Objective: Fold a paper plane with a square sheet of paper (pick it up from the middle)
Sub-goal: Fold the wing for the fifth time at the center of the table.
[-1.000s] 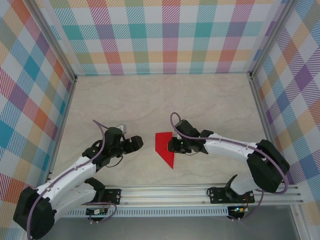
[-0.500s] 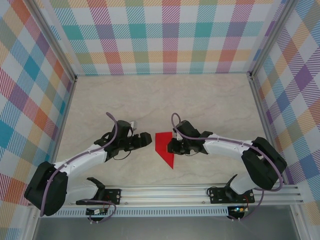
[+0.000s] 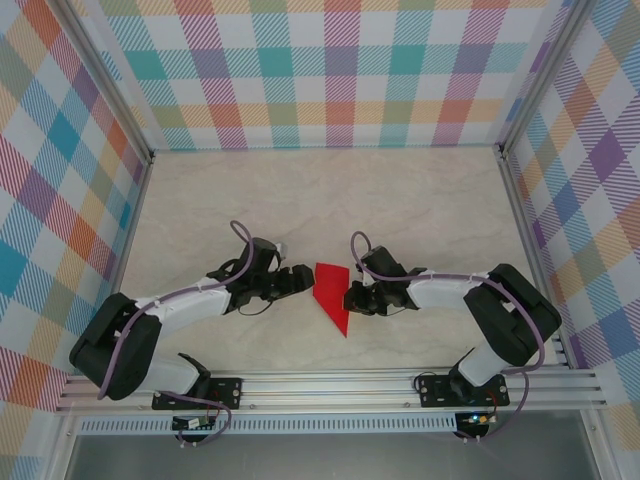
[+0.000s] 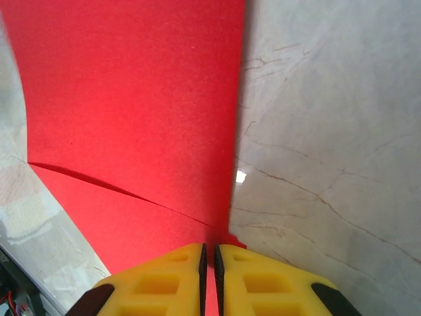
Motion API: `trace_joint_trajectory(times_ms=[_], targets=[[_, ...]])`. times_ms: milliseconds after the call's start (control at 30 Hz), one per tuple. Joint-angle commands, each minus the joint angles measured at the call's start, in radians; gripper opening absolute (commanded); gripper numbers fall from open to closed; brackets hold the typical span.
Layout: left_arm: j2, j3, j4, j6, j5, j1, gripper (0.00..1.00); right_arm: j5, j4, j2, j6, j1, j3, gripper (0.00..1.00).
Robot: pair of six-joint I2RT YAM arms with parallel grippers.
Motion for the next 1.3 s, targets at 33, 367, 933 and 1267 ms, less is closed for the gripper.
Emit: trace_joint_trajectory(times_ms=[33,367,933,1267], targets=[[0.056,0.04,0.058,-0.029,0.001,-0.037,0.77,-0.006,0.02,0.033,0.004,-0.009,-0.032,0.15],[0.212,0.117,0.1,-0.045,0.025,-0.093,0.67,0.022,0.001,0.023,0.002,-0.022,-0.059,0.15],[0.277,0.133,0.167,-0.055,0.056,-0.114,0.18,0.025,0.036,0.011,-0.009,-0.029,-0.053,0.18],[0.215,0.122,0.095,-0.088,-0.057,-0.123,0.03,0.103,-0.021,-0.146,-0.092,-0.025,-0.032,0.25]])
